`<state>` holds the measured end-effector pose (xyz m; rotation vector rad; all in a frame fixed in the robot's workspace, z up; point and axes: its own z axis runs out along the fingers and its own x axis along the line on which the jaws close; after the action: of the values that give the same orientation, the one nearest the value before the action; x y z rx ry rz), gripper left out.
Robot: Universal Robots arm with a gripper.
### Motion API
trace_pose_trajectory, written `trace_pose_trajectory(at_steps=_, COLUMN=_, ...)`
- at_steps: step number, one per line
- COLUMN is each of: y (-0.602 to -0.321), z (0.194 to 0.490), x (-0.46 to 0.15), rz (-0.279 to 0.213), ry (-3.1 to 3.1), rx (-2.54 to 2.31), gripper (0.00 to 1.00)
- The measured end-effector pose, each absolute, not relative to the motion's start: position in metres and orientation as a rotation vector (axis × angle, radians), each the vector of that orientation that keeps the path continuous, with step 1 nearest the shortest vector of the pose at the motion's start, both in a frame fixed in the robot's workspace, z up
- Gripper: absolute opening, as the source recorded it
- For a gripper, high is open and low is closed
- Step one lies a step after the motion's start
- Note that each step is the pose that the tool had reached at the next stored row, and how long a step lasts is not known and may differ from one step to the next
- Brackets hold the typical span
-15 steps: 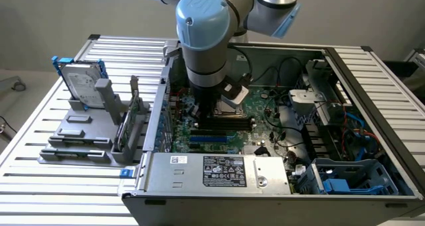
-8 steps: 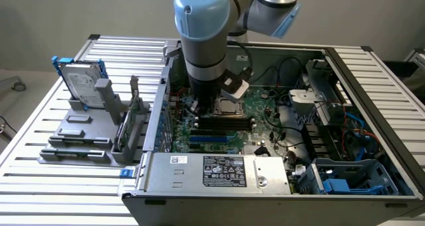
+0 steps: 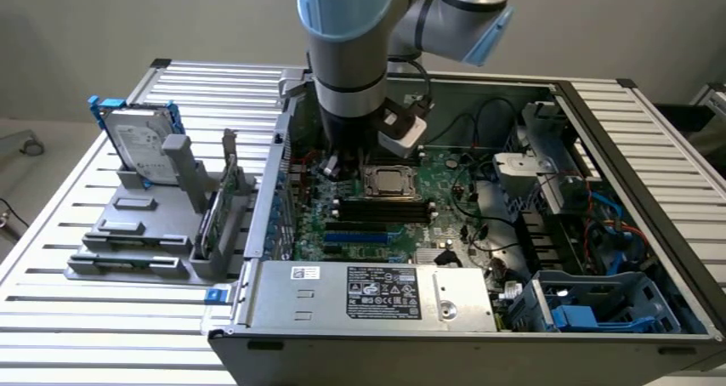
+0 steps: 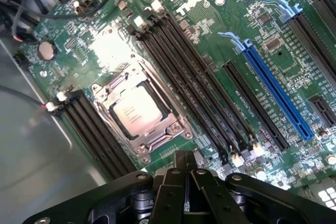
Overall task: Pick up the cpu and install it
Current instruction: 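Install the first cpu locking lever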
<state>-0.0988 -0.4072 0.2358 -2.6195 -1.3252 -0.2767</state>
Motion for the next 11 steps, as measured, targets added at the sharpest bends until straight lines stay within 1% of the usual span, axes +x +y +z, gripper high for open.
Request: trace_pose_trajectory(at_steps=11, y=-0.4008, z=0.2474, x=-0.0989, rz=-0.25, ry=-1.496, rx=-2.525, gripper=0.11)
